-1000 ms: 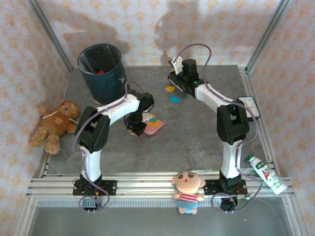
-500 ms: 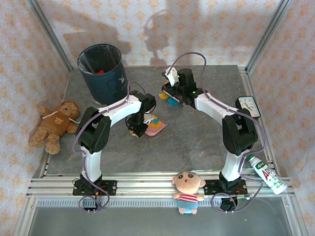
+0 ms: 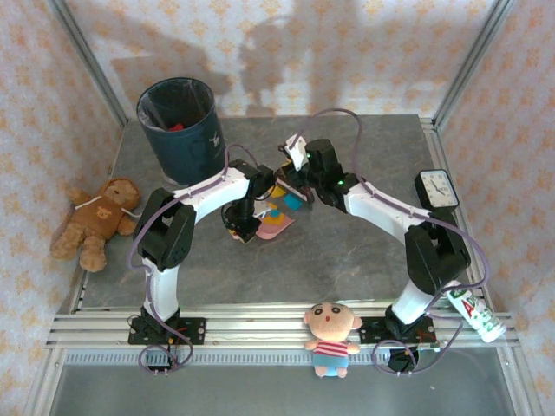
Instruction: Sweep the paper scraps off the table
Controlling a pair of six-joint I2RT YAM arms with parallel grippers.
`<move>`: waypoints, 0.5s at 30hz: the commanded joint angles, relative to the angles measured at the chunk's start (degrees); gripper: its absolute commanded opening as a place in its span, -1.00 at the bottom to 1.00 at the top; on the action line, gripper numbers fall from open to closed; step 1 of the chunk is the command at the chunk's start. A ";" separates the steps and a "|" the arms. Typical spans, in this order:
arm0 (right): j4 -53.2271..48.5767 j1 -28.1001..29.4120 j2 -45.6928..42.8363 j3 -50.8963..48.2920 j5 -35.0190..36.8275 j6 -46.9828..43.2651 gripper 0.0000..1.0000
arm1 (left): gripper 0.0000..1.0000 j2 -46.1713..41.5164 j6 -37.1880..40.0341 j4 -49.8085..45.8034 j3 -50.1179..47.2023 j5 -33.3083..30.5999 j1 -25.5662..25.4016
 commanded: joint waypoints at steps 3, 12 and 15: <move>-3.78 2.06 -2.01 -2.68 -0.09 4.08 -1.00 | -1.00 1.00 -0.56 0.17 1.08 -2.08 -0.63; -2.75 2.32 -5.43 -4.41 -3.70 10.54 -1.00 | -1.00 1.56 -0.61 0.25 1.68 -1.58 -1.36; -1.66 2.32 -6.65 -5.06 -3.69 11.93 -1.00 | -1.00 1.75 -0.35 0.03 1.86 -1.48 -1.96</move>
